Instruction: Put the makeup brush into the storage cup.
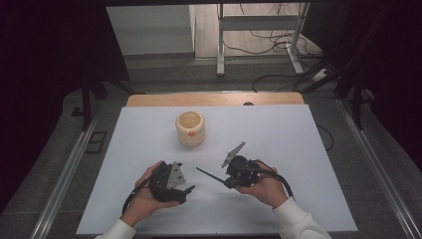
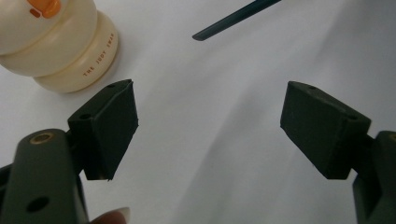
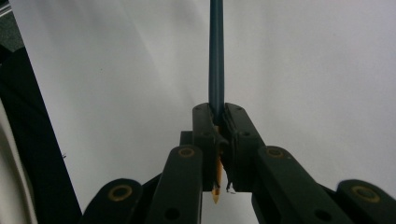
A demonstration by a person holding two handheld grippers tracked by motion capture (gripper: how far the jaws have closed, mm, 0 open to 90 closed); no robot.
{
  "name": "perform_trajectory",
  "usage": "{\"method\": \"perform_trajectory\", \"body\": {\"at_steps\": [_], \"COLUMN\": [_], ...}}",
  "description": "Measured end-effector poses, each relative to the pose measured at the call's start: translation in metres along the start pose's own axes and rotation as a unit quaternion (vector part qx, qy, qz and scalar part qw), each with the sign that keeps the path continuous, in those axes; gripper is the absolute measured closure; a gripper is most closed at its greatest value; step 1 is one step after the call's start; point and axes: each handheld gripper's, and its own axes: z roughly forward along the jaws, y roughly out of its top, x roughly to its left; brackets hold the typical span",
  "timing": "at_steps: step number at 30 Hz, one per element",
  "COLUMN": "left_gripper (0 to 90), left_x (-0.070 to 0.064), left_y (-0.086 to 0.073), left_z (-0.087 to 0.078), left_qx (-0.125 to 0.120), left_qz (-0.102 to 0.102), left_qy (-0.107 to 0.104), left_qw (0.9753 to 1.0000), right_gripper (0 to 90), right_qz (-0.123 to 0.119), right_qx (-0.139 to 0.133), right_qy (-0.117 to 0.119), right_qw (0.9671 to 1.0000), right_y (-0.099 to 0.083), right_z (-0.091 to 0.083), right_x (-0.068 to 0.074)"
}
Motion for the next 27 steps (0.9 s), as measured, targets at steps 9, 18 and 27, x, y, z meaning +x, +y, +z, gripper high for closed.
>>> {"method": "perform_trajectory", "body": {"at_steps": [9, 18, 27], "left_gripper": [20.0, 22.3, 24.2], "left_x": [-0.001, -0.003, -0.004], "left_y": [0.007, 0.013, 0.021], "left_z": [0.004, 0.012, 0.018], "left_qx": [-0.004, -0.002, -0.004], "left_qz": [0.010, 0.026, 0.036], "left_qy": [0.002, 0.002, -0.002], "left_qw": [0.9999, 0.9997, 0.9993], "right_gripper": [84.3, 84.3, 84.3], "right_qz": [0.001, -0.008, -0.012], "right_qx": [0.002, 0.001, 0.002], "right_qy": [0.002, 0.012, 0.017], "right_qw": [1.0000, 0.9999, 0.9998], "right_y": [0.001, 0.002, 0.004], "right_z": [0.001, 0.002, 0.004], "right_x": [0.001, 0.004, 0.005]}}
